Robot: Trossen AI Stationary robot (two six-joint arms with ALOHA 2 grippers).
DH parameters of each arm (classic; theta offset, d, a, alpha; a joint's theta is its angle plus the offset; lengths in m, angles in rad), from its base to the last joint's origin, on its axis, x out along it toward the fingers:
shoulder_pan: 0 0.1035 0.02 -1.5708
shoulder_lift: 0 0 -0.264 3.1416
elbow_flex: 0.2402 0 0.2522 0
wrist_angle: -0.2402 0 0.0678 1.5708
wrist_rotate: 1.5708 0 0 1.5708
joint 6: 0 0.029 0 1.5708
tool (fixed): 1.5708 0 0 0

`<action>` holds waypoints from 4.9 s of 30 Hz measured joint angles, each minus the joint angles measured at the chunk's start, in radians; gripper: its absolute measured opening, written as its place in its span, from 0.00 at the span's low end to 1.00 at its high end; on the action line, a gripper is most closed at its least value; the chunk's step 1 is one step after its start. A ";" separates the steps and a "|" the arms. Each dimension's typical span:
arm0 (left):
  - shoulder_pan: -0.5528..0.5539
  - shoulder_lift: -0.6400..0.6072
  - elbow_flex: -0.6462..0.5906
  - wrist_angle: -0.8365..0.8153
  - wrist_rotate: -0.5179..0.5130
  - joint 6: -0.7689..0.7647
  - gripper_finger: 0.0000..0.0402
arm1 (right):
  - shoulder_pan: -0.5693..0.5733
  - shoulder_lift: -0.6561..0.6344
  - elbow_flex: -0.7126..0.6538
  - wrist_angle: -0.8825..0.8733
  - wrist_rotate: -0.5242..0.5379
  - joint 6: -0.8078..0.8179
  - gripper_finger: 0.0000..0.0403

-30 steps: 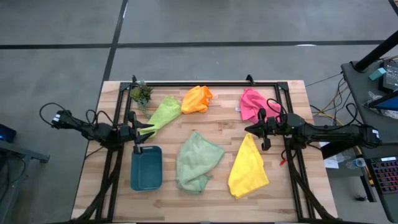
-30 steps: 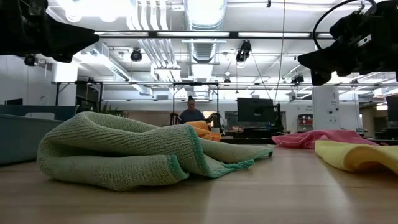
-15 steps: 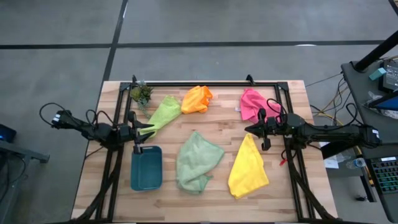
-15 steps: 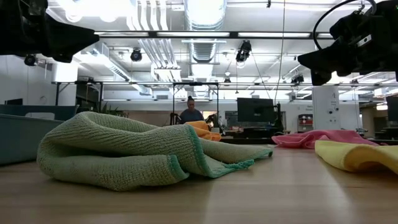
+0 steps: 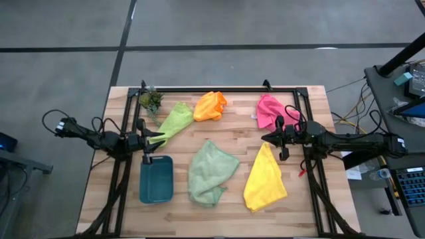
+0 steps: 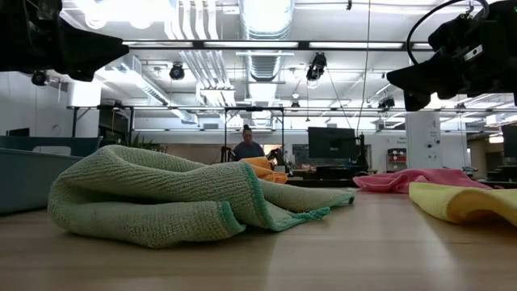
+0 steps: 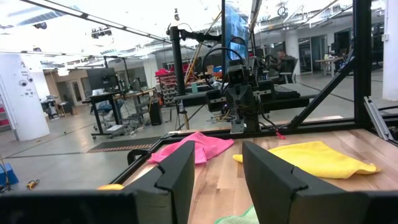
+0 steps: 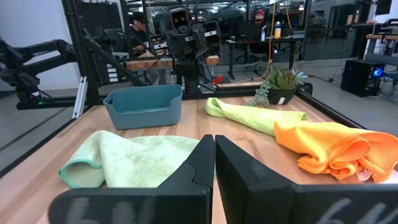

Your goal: Fold microfiber towels

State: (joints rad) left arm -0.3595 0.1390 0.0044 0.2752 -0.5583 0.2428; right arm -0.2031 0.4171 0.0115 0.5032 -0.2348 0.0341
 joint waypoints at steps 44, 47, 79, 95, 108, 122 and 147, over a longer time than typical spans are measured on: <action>0.006 0.286 0.000 0.633 -0.095 -0.468 0.30 | 0.015 0.161 0.113 0.067 0.220 0.303 0.02; 0.006 0.324 0.001 0.670 -0.109 -0.471 0.30 | 0.015 0.254 0.209 0.057 0.220 0.231 0.02; 0.040 0.808 0.426 0.537 -0.109 -0.468 0.30 | -0.044 0.794 0.688 -0.287 0.221 -0.082 0.02; 0.199 1.079 0.759 0.218 -0.105 -0.481 0.30 | -0.092 0.762 0.680 -0.448 0.207 -0.253 0.02; 0.370 1.314 0.984 -0.131 0.147 -0.654 0.30 | -0.110 0.624 0.606 -0.453 0.190 -0.341 0.02; 0.509 1.560 1.118 -0.339 0.211 -0.407 0.30 | -0.121 0.574 0.569 -0.410 0.171 -0.342 0.02; 0.593 1.774 1.119 -0.260 0.008 -0.091 0.30 | -0.125 0.574 0.568 -0.411 0.172 -0.349 0.02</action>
State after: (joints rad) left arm 0.2334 1.9129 1.1237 0.0150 -0.5508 0.1516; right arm -0.3281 0.9909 0.5797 0.0923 -0.0631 -0.3145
